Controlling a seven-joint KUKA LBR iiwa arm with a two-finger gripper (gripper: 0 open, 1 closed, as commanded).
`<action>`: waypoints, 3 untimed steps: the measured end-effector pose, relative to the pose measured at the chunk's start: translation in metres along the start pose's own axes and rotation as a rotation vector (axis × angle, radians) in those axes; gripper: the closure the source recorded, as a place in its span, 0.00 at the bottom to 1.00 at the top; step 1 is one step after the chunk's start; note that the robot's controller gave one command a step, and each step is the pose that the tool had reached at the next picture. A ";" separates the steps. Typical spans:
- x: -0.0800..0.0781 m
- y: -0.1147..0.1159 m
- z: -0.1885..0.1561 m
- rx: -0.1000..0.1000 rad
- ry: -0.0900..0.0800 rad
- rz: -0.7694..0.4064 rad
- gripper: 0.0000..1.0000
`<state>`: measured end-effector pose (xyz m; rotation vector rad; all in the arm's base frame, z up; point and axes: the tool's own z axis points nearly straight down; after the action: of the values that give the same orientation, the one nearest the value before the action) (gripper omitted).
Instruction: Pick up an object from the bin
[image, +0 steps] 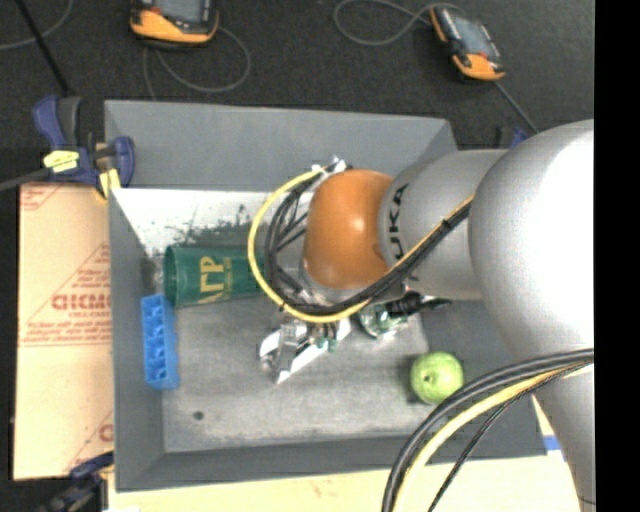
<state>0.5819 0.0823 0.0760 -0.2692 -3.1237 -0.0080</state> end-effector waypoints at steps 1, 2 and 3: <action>0.000 0.000 0.000 0.000 0.000 0.001 1.00; -0.028 -0.117 -0.046 0.005 -0.008 -0.046 1.00; -0.028 -0.117 -0.046 0.004 -0.008 -0.045 1.00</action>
Offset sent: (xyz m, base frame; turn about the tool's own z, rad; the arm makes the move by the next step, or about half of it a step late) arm 0.0073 -0.1187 0.0452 -0.0491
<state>0.5895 -0.0376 0.1208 -0.1995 -3.1367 -0.0007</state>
